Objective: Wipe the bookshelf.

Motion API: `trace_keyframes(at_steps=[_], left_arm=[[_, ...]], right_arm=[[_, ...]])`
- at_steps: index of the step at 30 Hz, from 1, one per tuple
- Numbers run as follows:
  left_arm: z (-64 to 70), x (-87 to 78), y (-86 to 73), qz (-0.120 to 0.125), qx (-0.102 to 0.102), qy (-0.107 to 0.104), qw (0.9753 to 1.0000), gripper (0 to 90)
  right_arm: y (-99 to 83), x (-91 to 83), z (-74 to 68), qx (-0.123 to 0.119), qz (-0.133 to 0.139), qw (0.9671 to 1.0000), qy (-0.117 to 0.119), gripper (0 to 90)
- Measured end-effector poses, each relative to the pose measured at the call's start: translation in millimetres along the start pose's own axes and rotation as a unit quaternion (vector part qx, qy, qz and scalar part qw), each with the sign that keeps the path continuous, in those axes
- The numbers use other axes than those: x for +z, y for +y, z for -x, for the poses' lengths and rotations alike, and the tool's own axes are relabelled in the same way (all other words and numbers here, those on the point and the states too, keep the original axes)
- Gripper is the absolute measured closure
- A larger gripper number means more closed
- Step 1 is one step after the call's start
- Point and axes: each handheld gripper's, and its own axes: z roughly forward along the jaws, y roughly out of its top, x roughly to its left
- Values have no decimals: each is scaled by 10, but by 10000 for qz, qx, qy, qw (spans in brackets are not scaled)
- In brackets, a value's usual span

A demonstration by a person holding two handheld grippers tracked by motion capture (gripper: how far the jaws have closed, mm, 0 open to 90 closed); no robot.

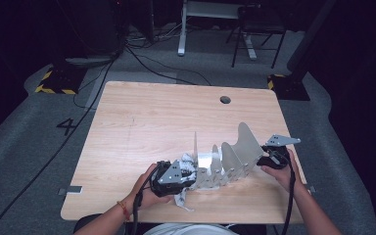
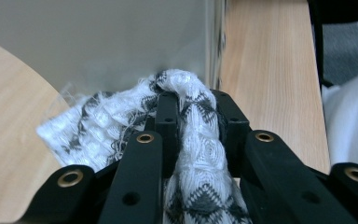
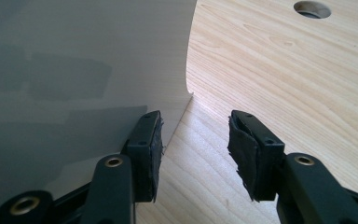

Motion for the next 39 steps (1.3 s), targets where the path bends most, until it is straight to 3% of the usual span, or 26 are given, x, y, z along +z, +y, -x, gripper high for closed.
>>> trace_keyframes(at_steps=[5, 10, 13, 16, 20, 23, 25, 28, 31, 39], left_arm=[[-76, -77, 32, 130, 6, 82, 9999, 748], [-109, -117, 29, 65, 64, 125, 9999, 743], [-111, -131, 15, -35, 145, 182, 9997, 742], [-117, -137, -19, -122, 158, 198, 9996, 742], [-134, -126, -72, -210, 91, 247, 9994, 740], [-137, -114, -91, -228, 79, 260, 9994, 739], [-138, -105, -107, -141, 36, 217, 9997, 733], [-140, -81, -136, -117, -1, 169, 9998, 732], [-131, -50, -147, -177, 28, 136, 9997, 735], [-142, 7, -126, -164, 15, 52, 9999, 741]], right_arm=[[58, -97, -5, -47, 135, 9999, -75, 522], [166, -286, -49, -37, 175, 9998, -107, 514], [207, -375, -81, -160, 109, 9996, -192, 504], [143, -473, -94, -245, -67, 9993, -285, 493], [1, -618, -105, -42, 75, 9998, -172, 487], [-90, -691, -183, -92, 194, 9998, -57, 485], [-165, -709, -236, -5, 331, 9994, 127, 485], [-187, -692, -315, -133, 335, 9990, 273, 482], [-174, -645, -349, -232, 331, 9990, 199, 485], [-102, -604, -374, -399, 628, 9972, 8, 526]])
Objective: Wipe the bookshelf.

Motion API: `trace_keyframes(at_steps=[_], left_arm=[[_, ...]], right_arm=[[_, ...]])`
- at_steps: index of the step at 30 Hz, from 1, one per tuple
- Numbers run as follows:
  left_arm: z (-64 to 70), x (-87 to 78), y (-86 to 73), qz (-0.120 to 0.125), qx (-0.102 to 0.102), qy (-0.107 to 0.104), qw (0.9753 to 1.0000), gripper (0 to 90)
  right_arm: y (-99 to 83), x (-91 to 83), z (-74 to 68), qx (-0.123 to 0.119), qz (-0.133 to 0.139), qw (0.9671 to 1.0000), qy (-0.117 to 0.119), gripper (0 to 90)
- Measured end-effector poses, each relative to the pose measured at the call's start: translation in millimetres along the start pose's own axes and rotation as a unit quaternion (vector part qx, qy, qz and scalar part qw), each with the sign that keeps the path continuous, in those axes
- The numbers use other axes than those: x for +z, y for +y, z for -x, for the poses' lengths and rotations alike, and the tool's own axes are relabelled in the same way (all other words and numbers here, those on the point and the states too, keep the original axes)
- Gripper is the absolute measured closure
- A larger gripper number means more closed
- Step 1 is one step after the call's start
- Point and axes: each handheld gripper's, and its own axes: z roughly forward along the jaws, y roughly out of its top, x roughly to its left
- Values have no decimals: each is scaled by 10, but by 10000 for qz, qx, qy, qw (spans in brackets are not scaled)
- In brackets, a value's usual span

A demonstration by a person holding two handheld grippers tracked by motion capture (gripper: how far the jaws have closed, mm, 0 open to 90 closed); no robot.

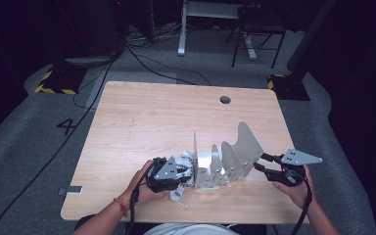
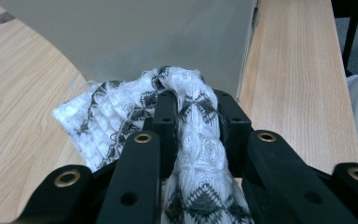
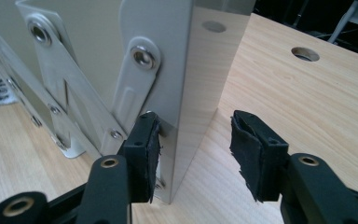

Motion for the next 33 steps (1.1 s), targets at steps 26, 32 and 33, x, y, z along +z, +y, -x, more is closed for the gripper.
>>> trace_keyframes(at_steps=[26, 32, 33], left_arm=[[84, 398, 301, -132, 242, -242, 9993, 744], [80, 282, 267, -173, 279, -147, 9994, 744], [72, 235, 248, -173, 256, -117, 9995, 743]], right_arm=[[461, 723, 576, 264, -106, 9987, -412, 566], [448, 586, 542, 292, -1, 9990, -330, 542], [444, 534, 524, 290, 31, 9991, -323, 541]])
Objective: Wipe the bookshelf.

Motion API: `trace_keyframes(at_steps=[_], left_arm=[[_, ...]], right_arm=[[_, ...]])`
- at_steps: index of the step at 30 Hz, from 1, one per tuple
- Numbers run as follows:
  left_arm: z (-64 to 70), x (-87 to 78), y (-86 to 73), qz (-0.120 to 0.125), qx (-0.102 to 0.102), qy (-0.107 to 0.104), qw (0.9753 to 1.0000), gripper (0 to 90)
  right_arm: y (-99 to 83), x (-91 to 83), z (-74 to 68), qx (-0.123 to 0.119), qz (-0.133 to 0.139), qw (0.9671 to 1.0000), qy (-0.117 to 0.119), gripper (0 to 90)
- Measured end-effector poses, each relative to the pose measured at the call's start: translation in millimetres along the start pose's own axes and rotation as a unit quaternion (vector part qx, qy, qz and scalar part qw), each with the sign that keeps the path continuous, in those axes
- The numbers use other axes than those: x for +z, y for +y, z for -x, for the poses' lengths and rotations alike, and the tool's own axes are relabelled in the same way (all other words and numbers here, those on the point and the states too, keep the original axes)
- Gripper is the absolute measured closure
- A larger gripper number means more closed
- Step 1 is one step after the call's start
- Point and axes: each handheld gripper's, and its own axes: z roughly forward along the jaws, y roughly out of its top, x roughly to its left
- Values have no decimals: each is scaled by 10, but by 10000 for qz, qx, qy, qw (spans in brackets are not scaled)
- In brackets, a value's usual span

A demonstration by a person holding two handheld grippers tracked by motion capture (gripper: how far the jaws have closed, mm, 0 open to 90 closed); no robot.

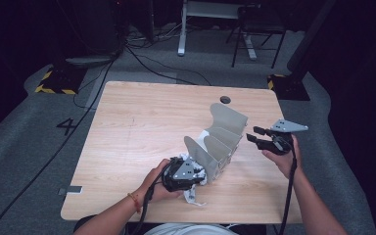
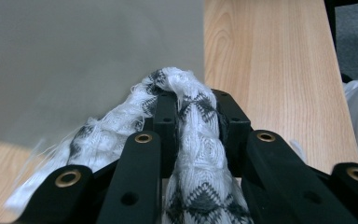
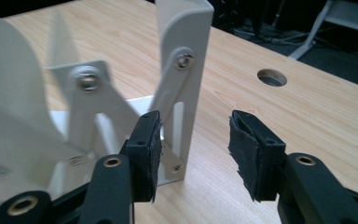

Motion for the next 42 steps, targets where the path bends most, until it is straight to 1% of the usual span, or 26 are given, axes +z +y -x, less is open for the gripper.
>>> trace_keyframes(at_steps=[3, 6, 7, 10, 12, 13, 15, 17, 19, 20, 21, 23, 24, 25, 27, 28, 30, 31, 34, 35, 36, 37, 38, 40, 42], left_arm=[[-33, -144, -92, 57, -138, 113, 9998, 743], [-88, -267, -232, -18, -315, 242, 9992, 742], [-101, -284, -269, -61, -355, 271, 9990, 741], [-153, -322, -420, -294, -505, 300, 9978, 737], [-167, -321, -497, -577, -460, 397, 9965, 732], [-178, -319, -527, -714, -459, 440, 9954, 726], [-204, -321, -581, -774, -590, 522, 9939, 705], [-229, -316, -611, -832, -677, 607, 9924, 673], [-254, -288, -634, -857, -795, 623, 9912, 636], [-265, -257, -651, -874, -882, 636, 9902, 602], [-274, -236, -660, -919, -925, 642, 9894, 557], [-286, -164, -681, -1086, -1054, 719, 9859, 496], [-287, -138, -688, -1130, -1098, 780, 9844, 467], [-291, -126, -689, -1087, -1158, 811, 9840, 436], [-306, -113, -679, -1124, -1200, 878, 9825, 407], [-314, -103, -682, -1093, -1277, 914, 9815, 385], [-346, -91, -702, -1026, -1457, 882, 9800, 356], [-361, -85, -710, -986, -1519, 901, 9793, 348], [-401, -79, -721, -950, -1639, 944, 9774, 352], [-409, -83, -717, -978, -1632, 974, 9769, 375], [-421, -89, -711, -1011, -1657, 1011, 9758, 401], [-423, -92, -712, -1010, -1667, 1031, 9754, 445], [-426, -95, -715, -1006, -1653, 1041, 9756, 459], [-439, -109, -726, -993, -1646, 1055, 9757, 496], [-452, -123, -734, -1005, -1626, 1036, 9761, 536]], right_arm=[[14, -207, -71, -64, 230, 9997, 18, 542], [72, -344, -166, -243, 359, 9990, 77, 546], [106, -396, -212, -298, 407, 9986, 148, 553], [190, -488, -321, -361, 505, 9977, 282, 557], [254, -527, -423, -468, 542, 9966, 400, 557], [286, -537, -479, -520, 518, 9963, 455, 557], [343, -534, -586, -644, 504, 9948, 602, 556], [392, -509, -695, -775, 465, 9933, 720, 551], [437, -473, -786, -877, 429, 9912, 895, 548], [459, -449, -825, -938, 366, 9904, 950, 546], [480, -411, -867, -1002, 261, 9894, 1015, 542], [501, -347, -903, -1148, 149, 9875, 1074, 542], [509, -313, -915, -1165, 94, 9870, 1105, 542], [517, -276, -921, -1172, 35, 9867, 1130, 543], [528, -207, -926, -1174, -83, 9864, 1151, 544], [533, -177, -925, -1156, -138, 9863, 1165, 545], [544, -129, -915, -1031, -153, 9873, 1196, 553], [554, -104, -912, -1024, -202, 9881, 1134, 556], [585, -9, -917, -989, -391, 9883, 1090, 570], [596, 25, -919, -986, -477, 9883, 1063, 585], [607, 59, -915, -990, -558, 9881, 1032, 600], [620, 107, -908, -945, -632, 9883, 1016, 637], [626, 134, -901, -904, -709, 9883, 1000, 639], [637, 189, -895, -819, -802, 9875, 1084, 655], [657, 239, -915, -801, -922, 9861, 1127, 709]])
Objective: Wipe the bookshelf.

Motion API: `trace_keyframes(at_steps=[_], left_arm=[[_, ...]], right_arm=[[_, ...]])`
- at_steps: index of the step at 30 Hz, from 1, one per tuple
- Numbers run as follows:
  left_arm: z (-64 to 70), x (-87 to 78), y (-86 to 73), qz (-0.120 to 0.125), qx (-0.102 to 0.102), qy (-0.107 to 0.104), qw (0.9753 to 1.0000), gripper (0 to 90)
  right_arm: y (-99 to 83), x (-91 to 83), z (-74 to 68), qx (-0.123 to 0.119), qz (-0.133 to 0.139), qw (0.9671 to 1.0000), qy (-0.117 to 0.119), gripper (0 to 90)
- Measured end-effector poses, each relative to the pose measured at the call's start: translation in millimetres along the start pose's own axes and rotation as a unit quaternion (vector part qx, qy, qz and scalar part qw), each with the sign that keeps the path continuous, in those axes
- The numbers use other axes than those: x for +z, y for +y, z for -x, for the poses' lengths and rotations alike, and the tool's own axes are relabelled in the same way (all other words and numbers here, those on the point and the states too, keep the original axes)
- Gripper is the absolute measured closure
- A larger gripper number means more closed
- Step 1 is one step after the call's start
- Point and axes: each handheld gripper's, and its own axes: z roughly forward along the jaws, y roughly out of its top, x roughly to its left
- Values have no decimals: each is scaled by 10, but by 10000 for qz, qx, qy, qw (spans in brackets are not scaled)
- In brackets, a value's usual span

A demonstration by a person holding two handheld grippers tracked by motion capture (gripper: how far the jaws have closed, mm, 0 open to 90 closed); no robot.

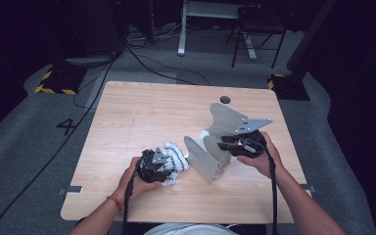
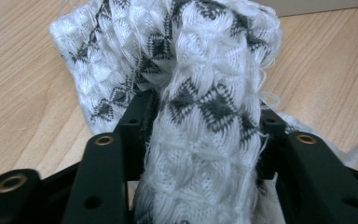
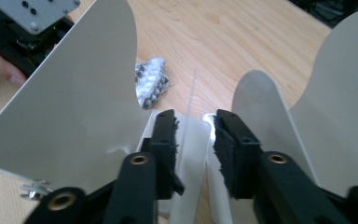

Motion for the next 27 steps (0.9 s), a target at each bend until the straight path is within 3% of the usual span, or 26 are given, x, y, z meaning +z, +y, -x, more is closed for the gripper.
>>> trace_keyframes(at_steps=[8, 12, 15, 21, 27], left_arm=[[-29, -11, 2, -26, 86, 11, 10000, 626], [-49, -2, 3, 5, 75, 48, 10000, 647], [-42, -13, 14, -81, 79, 363, 9993, 653], [-120, -101, -11, -17, -70, 251, 9997, 715], [-200, -260, -36, 337, -174, 268, 9989, 754]], right_arm=[[68, 202, -1, 75, -368, 9993, 84, 787], [83, 245, -5, 104, -403, 9991, 120, 843], [102, 275, -17, 77, -445, 9989, 133, 866], [137, 310, -46, -256, -370, 9985, 310, 893], [136, 286, -88, -580, -338, 9956, 659, 896]])
